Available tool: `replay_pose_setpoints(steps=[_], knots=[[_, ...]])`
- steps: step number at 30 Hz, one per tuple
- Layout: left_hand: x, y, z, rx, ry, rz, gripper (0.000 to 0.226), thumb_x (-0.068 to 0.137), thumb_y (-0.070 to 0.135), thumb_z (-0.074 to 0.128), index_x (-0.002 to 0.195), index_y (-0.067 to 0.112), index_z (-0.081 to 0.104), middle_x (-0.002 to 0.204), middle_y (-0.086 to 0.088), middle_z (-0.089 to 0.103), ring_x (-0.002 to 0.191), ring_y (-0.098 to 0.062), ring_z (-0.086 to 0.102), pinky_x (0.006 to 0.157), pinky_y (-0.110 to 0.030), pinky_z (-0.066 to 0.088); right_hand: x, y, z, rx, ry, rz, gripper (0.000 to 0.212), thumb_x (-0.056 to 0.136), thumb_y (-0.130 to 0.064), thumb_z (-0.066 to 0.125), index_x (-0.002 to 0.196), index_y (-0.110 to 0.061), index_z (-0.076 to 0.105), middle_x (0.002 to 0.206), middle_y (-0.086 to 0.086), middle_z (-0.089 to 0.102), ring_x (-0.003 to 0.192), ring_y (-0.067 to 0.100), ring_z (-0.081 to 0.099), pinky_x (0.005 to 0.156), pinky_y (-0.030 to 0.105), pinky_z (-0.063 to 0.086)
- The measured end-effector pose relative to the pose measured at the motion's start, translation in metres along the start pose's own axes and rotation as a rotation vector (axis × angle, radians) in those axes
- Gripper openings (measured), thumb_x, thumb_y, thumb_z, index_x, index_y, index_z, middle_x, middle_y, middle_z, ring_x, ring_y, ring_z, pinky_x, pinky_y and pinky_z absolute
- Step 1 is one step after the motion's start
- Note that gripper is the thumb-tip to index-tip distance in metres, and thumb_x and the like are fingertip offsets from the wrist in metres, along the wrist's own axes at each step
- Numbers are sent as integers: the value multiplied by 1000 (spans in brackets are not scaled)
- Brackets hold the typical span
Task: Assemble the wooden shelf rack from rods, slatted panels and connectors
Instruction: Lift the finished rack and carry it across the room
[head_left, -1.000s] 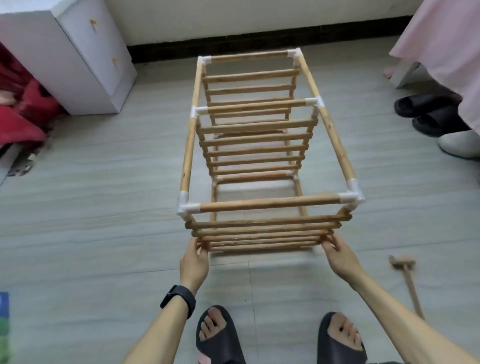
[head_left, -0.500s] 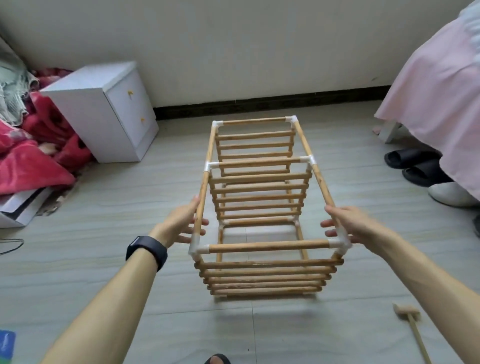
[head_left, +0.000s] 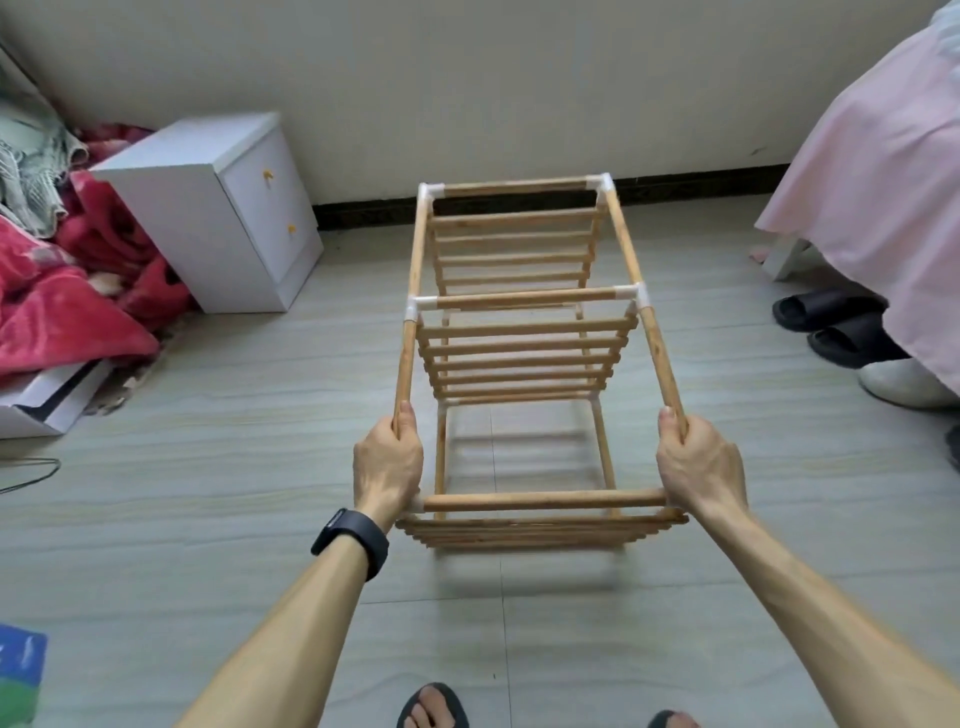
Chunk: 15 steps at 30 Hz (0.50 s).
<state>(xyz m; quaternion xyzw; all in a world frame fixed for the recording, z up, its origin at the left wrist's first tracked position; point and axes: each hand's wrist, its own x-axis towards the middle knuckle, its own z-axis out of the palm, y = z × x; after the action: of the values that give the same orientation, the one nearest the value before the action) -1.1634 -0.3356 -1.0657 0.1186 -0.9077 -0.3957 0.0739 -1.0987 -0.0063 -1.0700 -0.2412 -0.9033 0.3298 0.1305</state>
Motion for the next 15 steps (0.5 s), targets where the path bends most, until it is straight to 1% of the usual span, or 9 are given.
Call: replay_pose_setpoints(steps=[2,4,5,7,9,10,12,14,15], knots=[[-16,-6,6,-59,49,20,55,103,61,25,75,21,50,66,-2,58,59,-22,57,50,-33,39,-11,8,4,83,53,-19,47,107,-50,31,83,-15,52,65,3,57,59,21,53,53,34,35],[-35,-17,17,-85,55,41,50,101,64,20,84,24,47,64,-2,57,56,-19,56,47,-33,40,-27,21,14,138,94,-51,43,105,-49,29,89,-14,46,61,1,54,52,18,50,47,29,31],[-42,-25,23,-96,29,42,48,99,65,19,88,26,45,62,-1,56,52,-18,54,46,-32,39,-33,29,21,151,98,-62,38,104,-49,28,92,-16,43,59,1,52,49,19,49,46,28,30],[-53,-40,33,-144,-65,5,46,97,68,18,93,30,43,59,1,54,45,-14,51,44,-33,40,-41,49,34,165,57,-48,31,103,-51,26,95,-22,36,60,4,54,49,24,53,46,32,35],[-58,-47,33,-186,-171,-58,51,93,74,17,97,32,45,63,-1,59,48,-10,56,50,-33,47,-42,68,41,145,8,-26,30,101,-55,24,99,-27,34,66,5,58,54,26,57,50,36,41],[-59,-47,31,-205,-224,-88,53,90,76,18,102,32,46,71,-2,64,56,-9,60,58,-34,51,-42,74,41,126,-20,-10,32,99,-58,23,100,-28,34,69,5,60,56,25,58,51,37,43],[-59,-38,24,-267,-289,-118,64,87,77,23,122,28,44,99,-3,66,80,-13,63,72,-35,53,-42,84,41,103,-85,17,36,97,-61,21,100,-28,35,74,3,64,61,20,61,52,37,43],[-50,-16,15,-326,-206,-90,74,88,74,28,144,25,31,129,-7,56,100,-17,56,81,-34,47,-41,87,38,85,-153,66,33,101,-58,22,103,-28,37,80,3,67,68,19,63,56,37,44],[-42,-1,8,-355,-145,-66,77,89,73,30,149,25,25,138,-9,50,108,-18,52,85,-36,43,-39,87,35,74,-193,97,31,104,-53,24,106,-26,38,84,4,68,72,22,64,60,38,43]])
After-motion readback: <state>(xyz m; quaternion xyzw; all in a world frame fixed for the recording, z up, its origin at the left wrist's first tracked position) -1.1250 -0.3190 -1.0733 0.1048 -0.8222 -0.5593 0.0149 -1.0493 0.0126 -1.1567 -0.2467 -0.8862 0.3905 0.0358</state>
